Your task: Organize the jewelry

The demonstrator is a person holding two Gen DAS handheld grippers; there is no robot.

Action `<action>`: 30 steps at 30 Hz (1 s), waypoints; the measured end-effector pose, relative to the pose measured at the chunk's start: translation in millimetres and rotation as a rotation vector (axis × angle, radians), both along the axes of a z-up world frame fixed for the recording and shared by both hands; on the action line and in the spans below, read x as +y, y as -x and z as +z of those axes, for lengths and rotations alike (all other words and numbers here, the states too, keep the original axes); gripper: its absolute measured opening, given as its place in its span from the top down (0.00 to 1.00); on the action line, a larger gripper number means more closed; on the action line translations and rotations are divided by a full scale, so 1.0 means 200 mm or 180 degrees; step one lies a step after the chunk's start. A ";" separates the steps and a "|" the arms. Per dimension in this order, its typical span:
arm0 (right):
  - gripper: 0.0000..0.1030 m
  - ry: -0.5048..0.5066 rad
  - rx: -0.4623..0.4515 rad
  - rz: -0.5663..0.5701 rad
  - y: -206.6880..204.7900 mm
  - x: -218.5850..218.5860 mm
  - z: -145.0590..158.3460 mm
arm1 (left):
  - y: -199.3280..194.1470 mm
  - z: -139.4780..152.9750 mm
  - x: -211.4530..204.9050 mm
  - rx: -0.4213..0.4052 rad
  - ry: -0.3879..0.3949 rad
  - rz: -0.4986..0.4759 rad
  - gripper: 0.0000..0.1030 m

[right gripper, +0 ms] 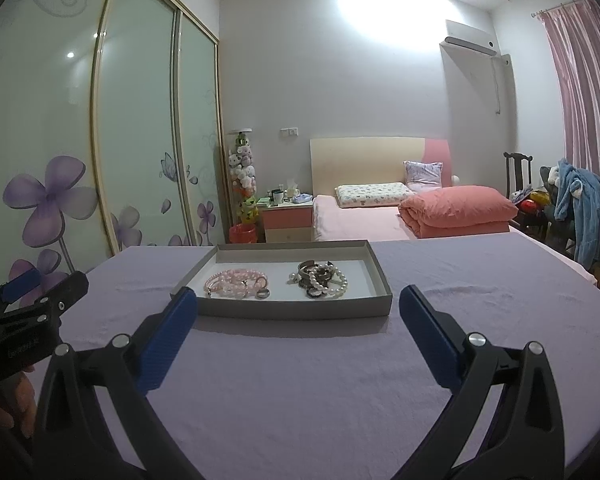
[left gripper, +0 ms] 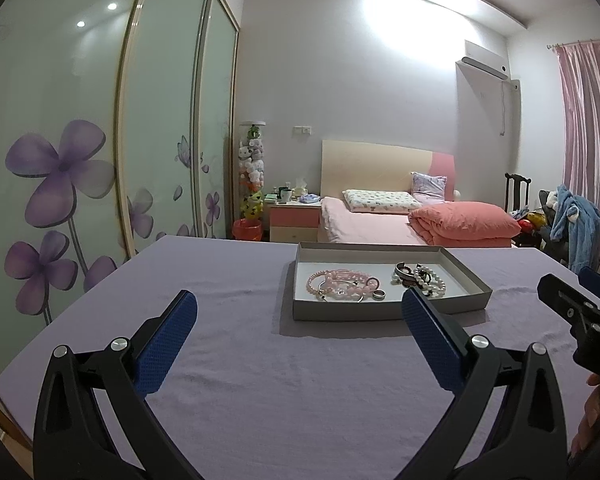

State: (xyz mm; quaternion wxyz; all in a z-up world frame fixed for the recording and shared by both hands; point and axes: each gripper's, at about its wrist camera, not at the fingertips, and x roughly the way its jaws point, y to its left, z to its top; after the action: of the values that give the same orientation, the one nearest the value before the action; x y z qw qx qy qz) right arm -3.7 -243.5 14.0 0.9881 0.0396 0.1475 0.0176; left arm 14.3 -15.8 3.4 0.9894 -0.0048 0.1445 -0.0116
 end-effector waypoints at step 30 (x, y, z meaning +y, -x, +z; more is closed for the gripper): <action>0.04 -0.0010 0.0052 0.0035 0.01 0.02 -0.02 | -0.02 -0.02 -0.02 0.0118 0.0016 0.0000 0.02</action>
State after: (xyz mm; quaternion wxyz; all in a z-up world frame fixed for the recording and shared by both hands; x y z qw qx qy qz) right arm -4.8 -239.6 9.5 0.9867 0.0404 0.1558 0.0230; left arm 18.5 -20.2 0.3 0.9866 -0.0074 0.1628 -0.0119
